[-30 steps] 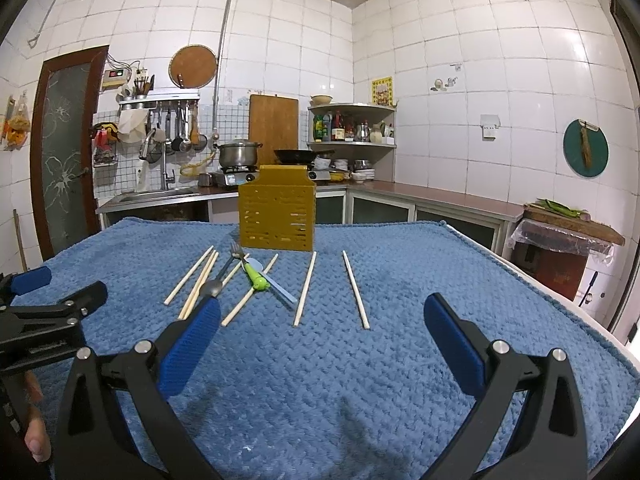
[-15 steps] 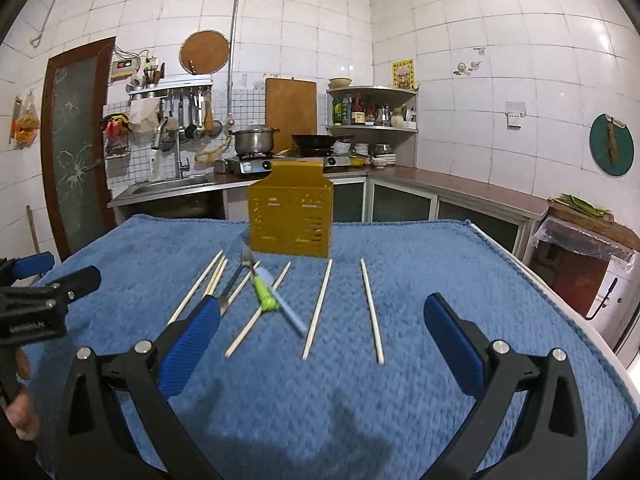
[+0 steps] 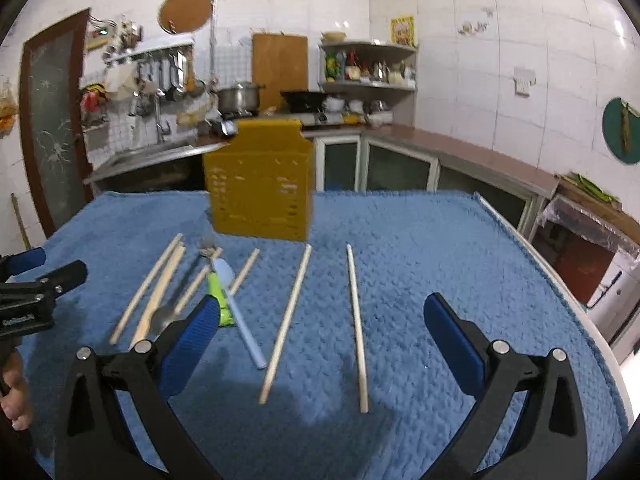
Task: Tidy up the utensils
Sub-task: 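Move the right tool to a lone chopstick while the left tool approaches another chopstick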
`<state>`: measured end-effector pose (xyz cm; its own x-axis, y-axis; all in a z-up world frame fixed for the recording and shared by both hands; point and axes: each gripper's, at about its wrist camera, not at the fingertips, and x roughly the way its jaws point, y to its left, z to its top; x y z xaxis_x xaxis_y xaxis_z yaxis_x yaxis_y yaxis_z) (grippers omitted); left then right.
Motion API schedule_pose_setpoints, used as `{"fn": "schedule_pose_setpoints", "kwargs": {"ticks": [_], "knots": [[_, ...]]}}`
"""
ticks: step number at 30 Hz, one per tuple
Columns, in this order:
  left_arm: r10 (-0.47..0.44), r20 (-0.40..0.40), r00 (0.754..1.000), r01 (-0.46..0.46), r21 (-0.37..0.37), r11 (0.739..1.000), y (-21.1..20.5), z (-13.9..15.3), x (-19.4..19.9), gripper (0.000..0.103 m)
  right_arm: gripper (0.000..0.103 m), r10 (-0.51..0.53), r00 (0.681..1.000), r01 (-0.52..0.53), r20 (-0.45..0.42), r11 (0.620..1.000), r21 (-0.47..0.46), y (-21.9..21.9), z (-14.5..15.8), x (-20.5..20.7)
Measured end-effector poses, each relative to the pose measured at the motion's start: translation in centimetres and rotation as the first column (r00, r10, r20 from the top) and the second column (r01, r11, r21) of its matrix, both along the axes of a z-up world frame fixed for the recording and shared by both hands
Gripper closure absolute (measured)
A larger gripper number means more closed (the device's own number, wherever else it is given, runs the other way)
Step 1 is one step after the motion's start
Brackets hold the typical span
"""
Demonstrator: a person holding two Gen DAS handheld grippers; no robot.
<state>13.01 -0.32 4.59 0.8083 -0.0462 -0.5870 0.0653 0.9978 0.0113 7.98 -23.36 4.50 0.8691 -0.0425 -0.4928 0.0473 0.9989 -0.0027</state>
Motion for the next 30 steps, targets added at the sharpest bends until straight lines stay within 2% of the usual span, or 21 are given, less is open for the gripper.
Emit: {"fn": "schedule_pose_setpoints", "kwargs": {"ticks": [4, 6, 9, 14, 20, 23, 27, 29, 30], "knots": [[0.002, -0.031, 1.0, -0.001, 0.029, 1.0, -0.4, -0.9, 2.5, 0.005, 0.004, -0.008, 0.999, 0.008, -0.047, 1.0, 0.002, -0.8, -1.2, 3.1], [0.004, -0.048, 0.999, -0.002, 0.039, 0.999, -0.4, -1.4, 3.8, 0.005, 0.004, 0.001, 0.995, 0.0, -0.097, 1.0, 0.015, -1.2, -2.2, 4.8], [-0.001, -0.101, 0.995, 0.004, 0.033, 0.999, -0.2, -2.2, 5.5, 0.005, 0.004, 0.019, 0.989, -0.015, -0.144, 0.999, 0.031, -1.4, -3.0, 7.1], [0.024, -0.146, 0.989, -0.008, 0.109, 0.994, 0.0, -3.8, 8.3, 0.005, 0.004, -0.007, 0.987, -0.001, -0.16, 0.999, -0.048, -1.2, -3.9, 10.0], [0.031, -0.183, 0.983, -0.013, 0.095, 0.995, 0.6, -4.9, 10.3, 0.005, 0.004, -0.036, 0.97, 0.021, -0.24, 0.998, -0.065, -2.2, -5.5, 12.9], [0.017, -0.227, 0.974, -0.004, 0.055, 0.998, 0.8, -5.3, 11.3, 0.005, 0.004, -0.03, 0.963, 0.011, -0.266, 0.997, -0.073, -2.7, -6.1, 13.6], [0.01, -0.242, 0.97, 0.003, 0.053, 0.999, 0.5, -5.6, 12.1, 0.006, 0.004, -0.011, 0.957, 0.012, -0.288, 1.0, 0.001, -3.7, -6.8, 14.6], [-0.005, -0.251, 0.968, 0.016, 0.039, 0.999, 0.2, -5.7, 12.4, 0.012, 0.004, -0.013, 0.957, 0.022, -0.289, 0.999, 0.026, -4.2, -7.1, 15.0], [-0.006, -0.256, 0.967, 0.014, 0.029, 0.999, 0.2, -5.7, 12.6, 0.018, 0.005, -0.013, 0.956, 0.024, -0.294, 0.999, 0.034, -4.3, -7.3, 15.2]]}}
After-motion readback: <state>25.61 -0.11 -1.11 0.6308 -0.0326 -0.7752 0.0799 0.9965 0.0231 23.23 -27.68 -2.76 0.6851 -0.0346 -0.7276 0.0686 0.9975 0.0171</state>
